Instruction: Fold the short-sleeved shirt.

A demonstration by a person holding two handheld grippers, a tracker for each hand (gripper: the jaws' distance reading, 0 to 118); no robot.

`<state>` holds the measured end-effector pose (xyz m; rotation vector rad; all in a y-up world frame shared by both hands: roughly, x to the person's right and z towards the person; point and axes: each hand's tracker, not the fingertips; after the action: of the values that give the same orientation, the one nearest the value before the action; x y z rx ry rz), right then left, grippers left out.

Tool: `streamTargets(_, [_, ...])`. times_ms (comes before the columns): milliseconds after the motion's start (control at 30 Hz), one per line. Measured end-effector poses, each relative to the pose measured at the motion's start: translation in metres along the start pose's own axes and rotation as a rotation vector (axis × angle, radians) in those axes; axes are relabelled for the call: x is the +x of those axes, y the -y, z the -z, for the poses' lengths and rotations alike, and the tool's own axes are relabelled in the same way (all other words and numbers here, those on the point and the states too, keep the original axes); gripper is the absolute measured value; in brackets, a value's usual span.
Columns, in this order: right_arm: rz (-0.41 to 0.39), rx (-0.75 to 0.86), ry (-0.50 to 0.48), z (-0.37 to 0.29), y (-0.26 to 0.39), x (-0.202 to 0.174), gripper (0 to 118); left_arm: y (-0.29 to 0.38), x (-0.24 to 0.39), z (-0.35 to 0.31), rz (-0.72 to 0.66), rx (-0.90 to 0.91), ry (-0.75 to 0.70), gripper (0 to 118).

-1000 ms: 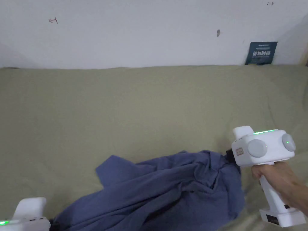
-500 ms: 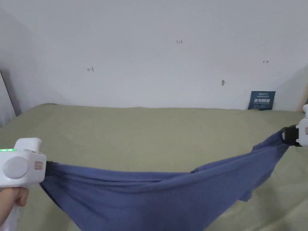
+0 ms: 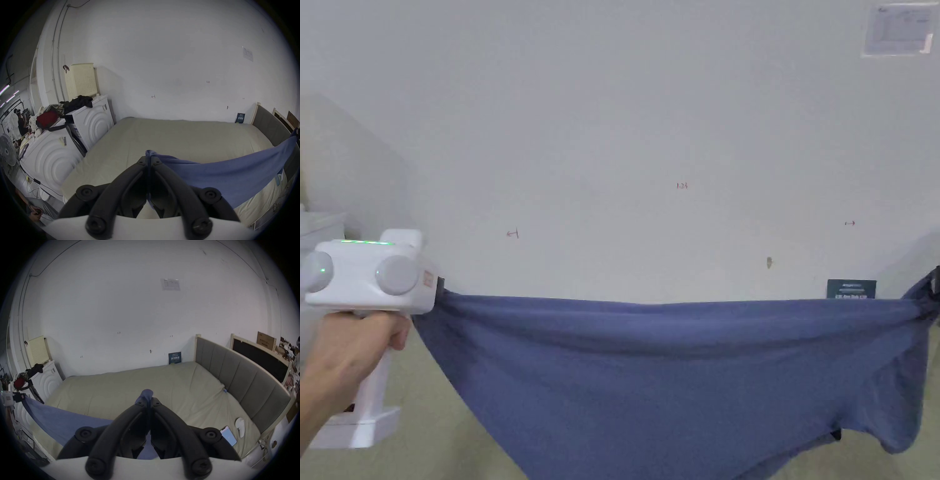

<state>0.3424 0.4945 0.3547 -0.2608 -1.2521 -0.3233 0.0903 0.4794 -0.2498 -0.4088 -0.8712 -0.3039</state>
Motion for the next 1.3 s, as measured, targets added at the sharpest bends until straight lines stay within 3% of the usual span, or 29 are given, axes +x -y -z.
streamTargets(300, [0.009,0.037,0.046,0.05,-0.038,0.001,4,-0.042,0.022,0.044,-0.047,0.03,-0.017,0])
streamTargets(400, [0.017,0.044,0.047,0.036,-0.027,0.0,4,-0.059,0.031,0.065,-0.081,0.029,-0.029,0])
streamTargets(433, [-0.031,0.028,0.064,0.035,-0.028,0.001,4,-0.065,0.035,0.073,-0.067,0.029,-0.029,0])
streamTargets(467, [-0.076,0.012,0.039,0.083,-0.053,0.003,4,-0.071,0.039,0.08,-0.063,0.03,-0.032,0])
streamTargets(500, [-0.087,0.014,0.046,0.09,-0.057,0.004,4,-0.077,0.044,0.086,-0.061,0.032,-0.036,0])
streamTargets(567, [-0.083,0.02,0.053,0.092,-0.058,0.007,4,-0.087,0.052,0.098,-0.055,0.044,-0.043,0])
streamTargets(600, [-0.069,0.052,0.093,0.131,-0.078,-0.009,4,-0.091,0.056,0.104,-0.052,0.048,-0.046,0])
streamTargets(933, [-0.072,0.081,0.116,0.189,-0.102,-0.024,4,-0.117,0.08,0.158,-0.075,0.072,-0.062,0])
streamTargets(1000, [-0.046,0.058,0.141,0.193,-0.098,-0.017,4,-0.116,0.084,0.17,-0.073,0.072,-0.064,0])
streamTargets(1167, [-0.141,0.076,0.178,0.227,-0.079,-0.014,4,-0.089,0.092,0.194,-0.026,0.052,-0.056,0])
streamTargets(1233, [-0.133,0.044,0.184,0.244,-0.054,-0.014,4,-0.066,0.091,0.201,-0.014,0.024,-0.041,0])
streamTargets(1300, [-0.076,-0.021,0.17,0.228,-0.011,-0.005,4,-0.036,0.091,0.205,0.002,-0.016,-0.007,0])
